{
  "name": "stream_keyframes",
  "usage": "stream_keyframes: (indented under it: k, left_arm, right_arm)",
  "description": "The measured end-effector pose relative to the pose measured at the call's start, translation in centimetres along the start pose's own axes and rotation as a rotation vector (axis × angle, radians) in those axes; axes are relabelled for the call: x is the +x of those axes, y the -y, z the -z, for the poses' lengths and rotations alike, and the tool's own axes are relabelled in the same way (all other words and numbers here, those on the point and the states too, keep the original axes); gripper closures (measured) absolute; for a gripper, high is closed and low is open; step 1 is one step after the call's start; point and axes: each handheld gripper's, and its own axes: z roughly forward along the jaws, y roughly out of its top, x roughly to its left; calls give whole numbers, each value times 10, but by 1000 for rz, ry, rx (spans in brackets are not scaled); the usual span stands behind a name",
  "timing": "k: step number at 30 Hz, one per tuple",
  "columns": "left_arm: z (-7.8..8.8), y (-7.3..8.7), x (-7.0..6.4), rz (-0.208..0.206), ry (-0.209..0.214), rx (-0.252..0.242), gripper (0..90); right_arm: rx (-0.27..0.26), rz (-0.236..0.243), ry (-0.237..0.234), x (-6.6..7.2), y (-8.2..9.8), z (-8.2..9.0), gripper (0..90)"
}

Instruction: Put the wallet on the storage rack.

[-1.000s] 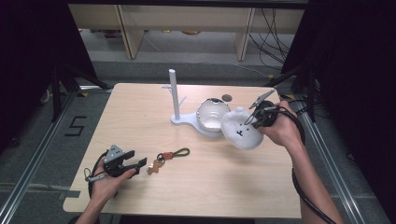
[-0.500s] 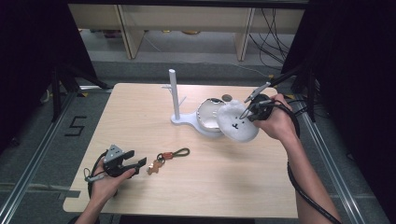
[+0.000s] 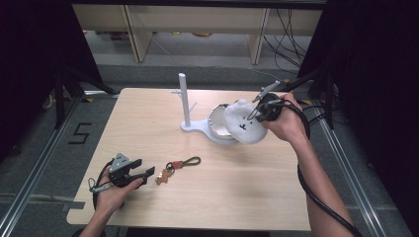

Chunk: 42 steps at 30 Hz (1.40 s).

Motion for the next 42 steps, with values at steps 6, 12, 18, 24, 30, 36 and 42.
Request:
stream_keyframes:
  k: [6, 12, 18, 24, 30, 36, 42]
  left_arm:
    - [0, 0, 0, -2, -2, 0, 338]
    - [0, 0, 0, -2, 3, -5, 338]
    - [0, 0, 0, -2, 0, -1, 338]
    - [1, 1, 0, 0, 0, -3, 338]
    - [1, 1, 1, -3, -3, -1, 337]
    - [0, 1, 0, 0, 3, -2, 338]
    - [0, 2, 0, -1, 5, -4, 338]
  right_arm:
    - [-6, -6, -7, 1, -7, -3, 824]
    - [-16, -2, -10, 1, -14, -7, 824]
    - [-31, 3, -18, 2, -22, -10, 825]
    - [-42, 19, -18, 2, -31, -13, 824]
    - [-47, 13, -24, 3, -38, -17, 824]
    - [-59, 14, -15, 2, -45, -21, 824]
    - [-69, 14, -26, 3, -50, -26, 824]
